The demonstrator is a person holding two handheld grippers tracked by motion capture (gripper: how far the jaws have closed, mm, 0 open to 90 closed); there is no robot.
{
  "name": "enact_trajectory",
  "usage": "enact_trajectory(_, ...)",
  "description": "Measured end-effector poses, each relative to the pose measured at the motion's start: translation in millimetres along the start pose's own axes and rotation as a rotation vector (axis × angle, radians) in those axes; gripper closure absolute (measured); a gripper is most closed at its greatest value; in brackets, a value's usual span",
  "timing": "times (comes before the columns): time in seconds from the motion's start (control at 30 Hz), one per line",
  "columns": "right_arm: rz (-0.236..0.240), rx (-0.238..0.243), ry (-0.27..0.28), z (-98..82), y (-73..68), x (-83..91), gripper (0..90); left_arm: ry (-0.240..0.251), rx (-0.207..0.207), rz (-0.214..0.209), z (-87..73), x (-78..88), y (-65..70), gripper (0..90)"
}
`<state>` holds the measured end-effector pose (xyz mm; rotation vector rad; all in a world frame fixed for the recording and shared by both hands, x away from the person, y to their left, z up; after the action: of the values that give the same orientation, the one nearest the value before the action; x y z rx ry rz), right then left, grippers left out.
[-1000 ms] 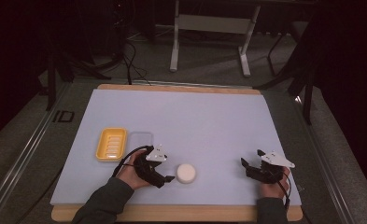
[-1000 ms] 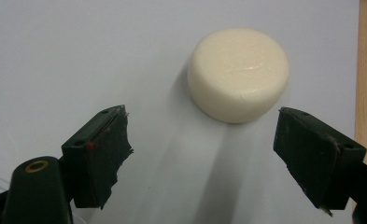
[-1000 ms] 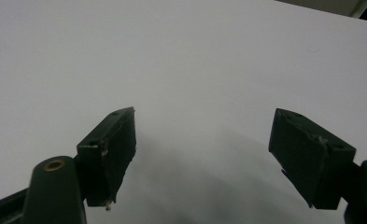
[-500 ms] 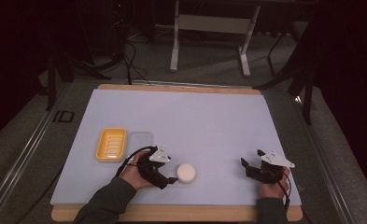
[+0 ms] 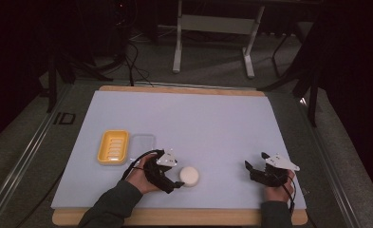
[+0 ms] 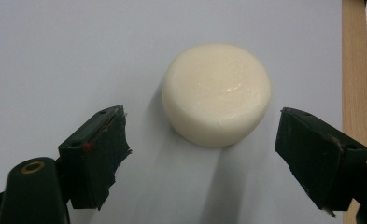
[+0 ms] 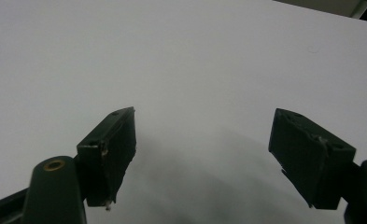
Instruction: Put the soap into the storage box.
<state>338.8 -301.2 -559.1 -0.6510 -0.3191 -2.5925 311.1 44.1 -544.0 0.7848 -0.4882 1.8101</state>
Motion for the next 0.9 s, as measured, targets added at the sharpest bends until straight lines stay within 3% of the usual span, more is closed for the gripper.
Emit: enact_trajectory(0.9, 0.0, 0.003, 0.0, 0.0, -0.4, 0.2, 22.5, -0.031, -0.021, -0.023, 6.2, -24.4, 4.9, 13.8)
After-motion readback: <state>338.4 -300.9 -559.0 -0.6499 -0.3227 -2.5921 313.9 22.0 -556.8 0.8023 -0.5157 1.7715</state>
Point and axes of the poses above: each handheld gripper's, and its own axes: x roughly backward along the jaws, z roughly out of its top, y roughly to its right, the point moved 5 cm from there along -x, roughly forward along the jaws, and after that the axes turned 1 degree about x, right-handed, at the moved point
